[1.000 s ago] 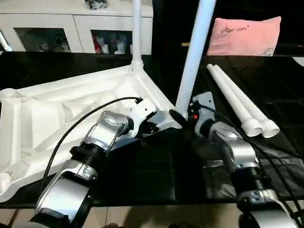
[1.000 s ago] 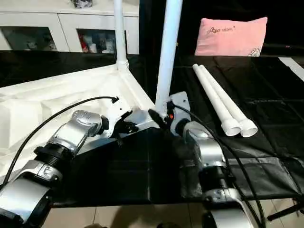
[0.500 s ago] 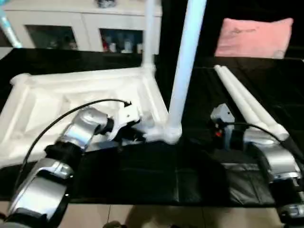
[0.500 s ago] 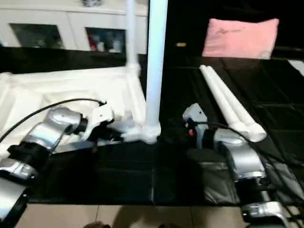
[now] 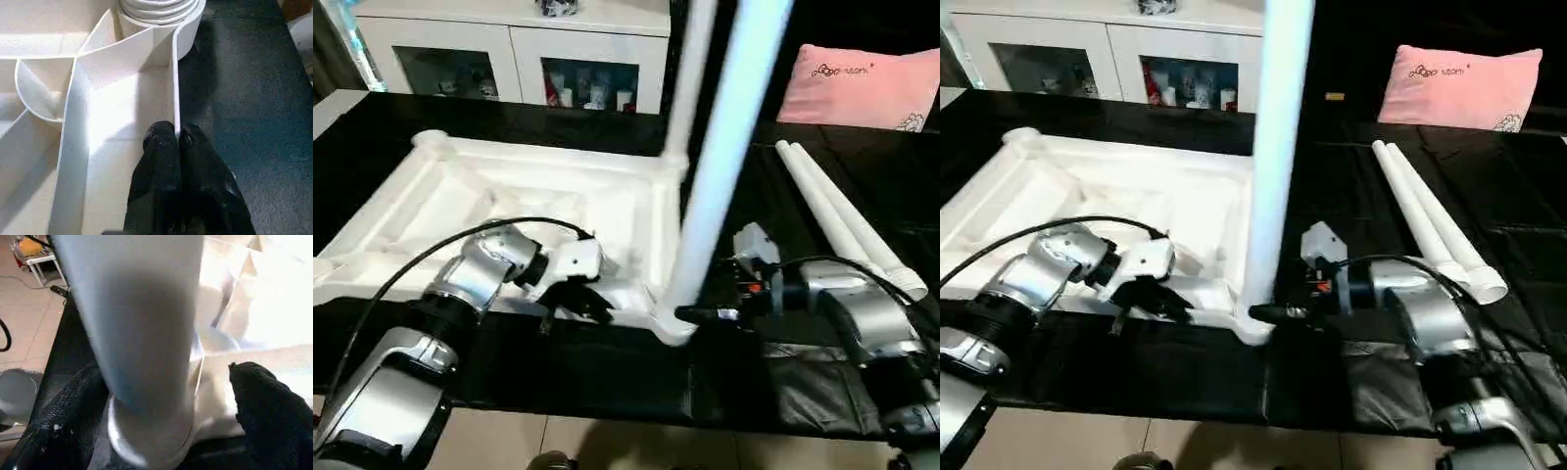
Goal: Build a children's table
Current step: Rotate leg to tighten
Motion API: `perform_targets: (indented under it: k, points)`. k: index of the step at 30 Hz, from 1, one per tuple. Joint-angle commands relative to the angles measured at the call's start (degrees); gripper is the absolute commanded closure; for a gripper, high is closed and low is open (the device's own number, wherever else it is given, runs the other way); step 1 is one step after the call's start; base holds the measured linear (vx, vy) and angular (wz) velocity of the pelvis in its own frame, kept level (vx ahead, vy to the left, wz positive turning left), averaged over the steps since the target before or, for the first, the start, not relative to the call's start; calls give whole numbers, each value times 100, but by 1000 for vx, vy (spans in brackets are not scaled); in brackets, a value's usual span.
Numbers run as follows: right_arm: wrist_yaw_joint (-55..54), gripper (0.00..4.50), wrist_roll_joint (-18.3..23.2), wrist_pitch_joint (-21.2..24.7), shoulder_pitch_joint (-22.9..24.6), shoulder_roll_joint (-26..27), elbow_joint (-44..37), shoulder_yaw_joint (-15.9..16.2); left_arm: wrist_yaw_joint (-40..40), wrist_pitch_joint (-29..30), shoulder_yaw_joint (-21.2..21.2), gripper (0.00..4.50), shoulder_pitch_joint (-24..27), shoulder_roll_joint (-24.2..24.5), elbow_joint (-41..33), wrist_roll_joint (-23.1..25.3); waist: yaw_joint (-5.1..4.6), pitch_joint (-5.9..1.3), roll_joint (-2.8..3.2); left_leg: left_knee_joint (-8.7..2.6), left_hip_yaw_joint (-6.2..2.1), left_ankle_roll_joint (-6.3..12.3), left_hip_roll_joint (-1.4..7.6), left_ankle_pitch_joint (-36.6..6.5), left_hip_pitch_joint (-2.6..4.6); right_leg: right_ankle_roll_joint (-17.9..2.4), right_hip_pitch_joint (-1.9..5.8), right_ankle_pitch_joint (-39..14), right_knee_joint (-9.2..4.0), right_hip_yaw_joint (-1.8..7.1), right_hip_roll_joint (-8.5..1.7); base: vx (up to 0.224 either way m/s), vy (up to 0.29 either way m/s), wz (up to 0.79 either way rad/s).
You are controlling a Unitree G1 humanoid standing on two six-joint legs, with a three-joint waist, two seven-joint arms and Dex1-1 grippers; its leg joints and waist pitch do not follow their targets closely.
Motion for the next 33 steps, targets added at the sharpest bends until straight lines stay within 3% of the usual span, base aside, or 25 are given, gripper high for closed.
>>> perform_targets:
  k: [1,7,9,10,18,27,33]
  points:
    - [153,88,88,1,-107,-20,55,26,-178,-153,-85,450,-34,-81,-293,-82,-30,-437,-21,-390,-67,245,302,-1105,77,-995,338,-1650,-399,363,-442,0,0,0]
    - [480,144,182,122,-129,-64,81,117,-230,-234,-81,450,-31,-80,-237,-81,-34,-437,-26,-382,-63,306,292,-1034,67,-970,341,-1674,-408,354,-430,0,0,0]
    - [516,144,190,134,-128,-70,82,123,-231,-233,-84,450,-27,-72,-242,-81,-32,-440,-26,-381,-65,304,300,-1035,72,-971,334,-1676,-404,354,-432,0,0,0]
    - [572,160,201,173,-116,-85,77,124,-230,-216,-87,450,-18,-62,-266,-85,-36,-438,-47,-381,-61,303,299,-1035,72,-966,332,-1688,-409,354,-429,0,0,0]
    - [700,234,241,247,-86,-112,31,133,-217,-197,-76,450,14,-78,-272,-91,-33,-440,-34,-375,-61,294,293,-1004,73,-961,333,-1688,-404,356,-431,0,0,0]
    - [722,249,264,311,3,-98,-78,165,-133,-141,-41,450,31,-85,-232,-86,-29,-442,-32,-376,-63,295,295,-992,74,-939,330,-1721,-404,354,-428,0,0,0]
    - [-139,250,215,548,8,199,-80,-47,595,494,257,450,-51,-350,-177,-171,-47,-430,-46,-379,-67,231,284,-1025,75,-909,327,-1876,-419,349,-434,0,0,0]
